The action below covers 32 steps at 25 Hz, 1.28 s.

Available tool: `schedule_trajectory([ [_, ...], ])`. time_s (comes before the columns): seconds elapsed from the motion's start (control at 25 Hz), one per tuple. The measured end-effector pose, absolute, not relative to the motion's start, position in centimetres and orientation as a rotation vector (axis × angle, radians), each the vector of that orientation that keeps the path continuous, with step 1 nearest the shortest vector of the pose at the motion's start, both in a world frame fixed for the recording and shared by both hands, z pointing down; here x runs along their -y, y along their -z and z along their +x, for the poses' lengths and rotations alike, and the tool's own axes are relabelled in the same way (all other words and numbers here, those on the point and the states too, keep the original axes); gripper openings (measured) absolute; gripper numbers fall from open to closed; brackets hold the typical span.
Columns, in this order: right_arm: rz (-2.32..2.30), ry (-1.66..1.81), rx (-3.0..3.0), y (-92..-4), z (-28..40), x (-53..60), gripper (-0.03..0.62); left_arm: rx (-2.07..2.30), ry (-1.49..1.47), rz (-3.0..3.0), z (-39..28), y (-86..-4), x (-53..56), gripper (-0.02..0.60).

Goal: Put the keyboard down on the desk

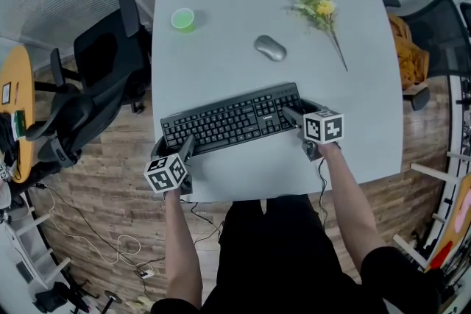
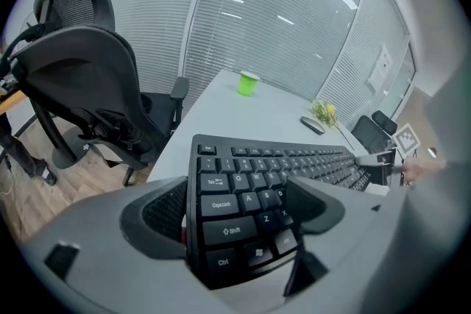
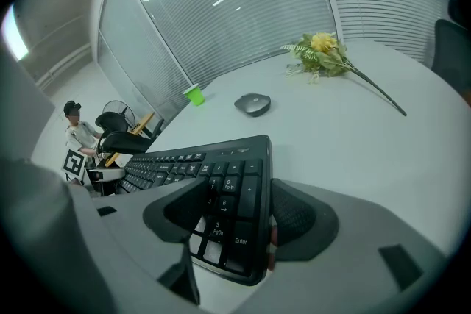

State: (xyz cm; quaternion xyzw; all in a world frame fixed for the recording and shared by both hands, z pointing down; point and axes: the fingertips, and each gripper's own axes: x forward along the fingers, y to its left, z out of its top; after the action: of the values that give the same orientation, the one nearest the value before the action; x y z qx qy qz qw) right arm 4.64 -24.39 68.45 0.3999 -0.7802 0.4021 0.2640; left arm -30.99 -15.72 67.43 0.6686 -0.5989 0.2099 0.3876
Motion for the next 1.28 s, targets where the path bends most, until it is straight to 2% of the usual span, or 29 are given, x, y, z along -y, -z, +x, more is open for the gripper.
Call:
schedule_trajectory([
  [1.28,1.094,-1.063,2.076,-70.1,4.6,24.0,0.278,1.507,-0.582,1.674,-31.0,-69.6,15.3,0.413],
])
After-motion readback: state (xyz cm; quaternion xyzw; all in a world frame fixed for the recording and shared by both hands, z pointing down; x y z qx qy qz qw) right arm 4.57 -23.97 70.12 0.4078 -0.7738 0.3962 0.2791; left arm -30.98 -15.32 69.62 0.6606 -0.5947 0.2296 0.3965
